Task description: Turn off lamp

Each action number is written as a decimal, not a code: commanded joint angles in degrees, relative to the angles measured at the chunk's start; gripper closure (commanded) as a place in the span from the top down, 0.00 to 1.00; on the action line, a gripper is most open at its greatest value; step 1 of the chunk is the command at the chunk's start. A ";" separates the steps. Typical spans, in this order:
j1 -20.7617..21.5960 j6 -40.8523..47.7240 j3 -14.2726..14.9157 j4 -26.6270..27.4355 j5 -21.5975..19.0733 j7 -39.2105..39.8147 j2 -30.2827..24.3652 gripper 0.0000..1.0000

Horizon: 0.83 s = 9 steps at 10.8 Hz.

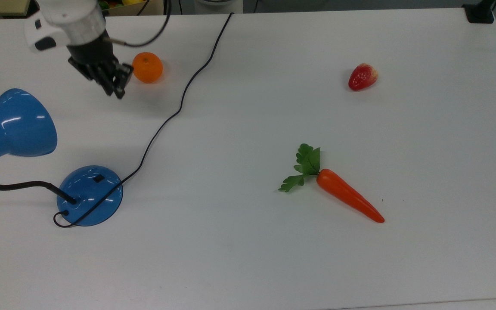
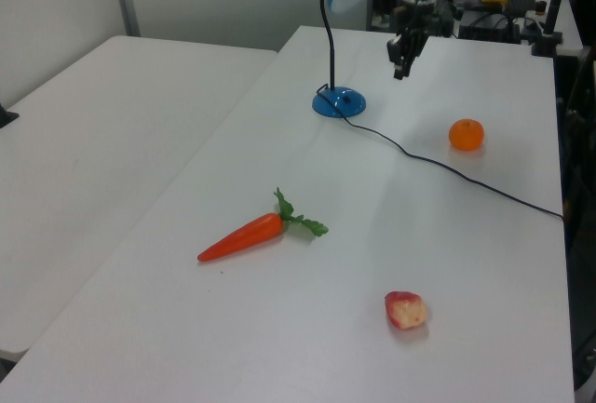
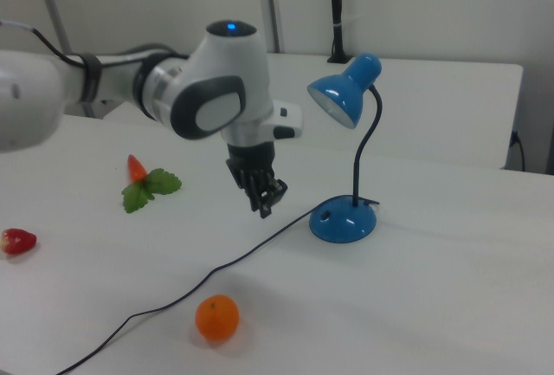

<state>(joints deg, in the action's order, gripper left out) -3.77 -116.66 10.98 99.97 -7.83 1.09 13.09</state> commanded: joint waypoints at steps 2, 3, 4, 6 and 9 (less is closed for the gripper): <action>-1.69 12.31 -1.40 2.07 0.89 6.46 -9.82 0.99; -1.33 13.81 -1.05 1.99 1.24 6.64 -10.10 1.00; -1.24 14.95 -1.05 1.20 1.24 6.73 -10.10 1.00; -1.24 16.19 -1.22 0.93 1.24 7.87 -11.50 1.00; -1.33 20.58 -1.40 1.11 1.24 10.50 -14.31 1.00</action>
<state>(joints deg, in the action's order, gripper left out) -5.03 -100.00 10.09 100.00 -7.43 8.68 2.36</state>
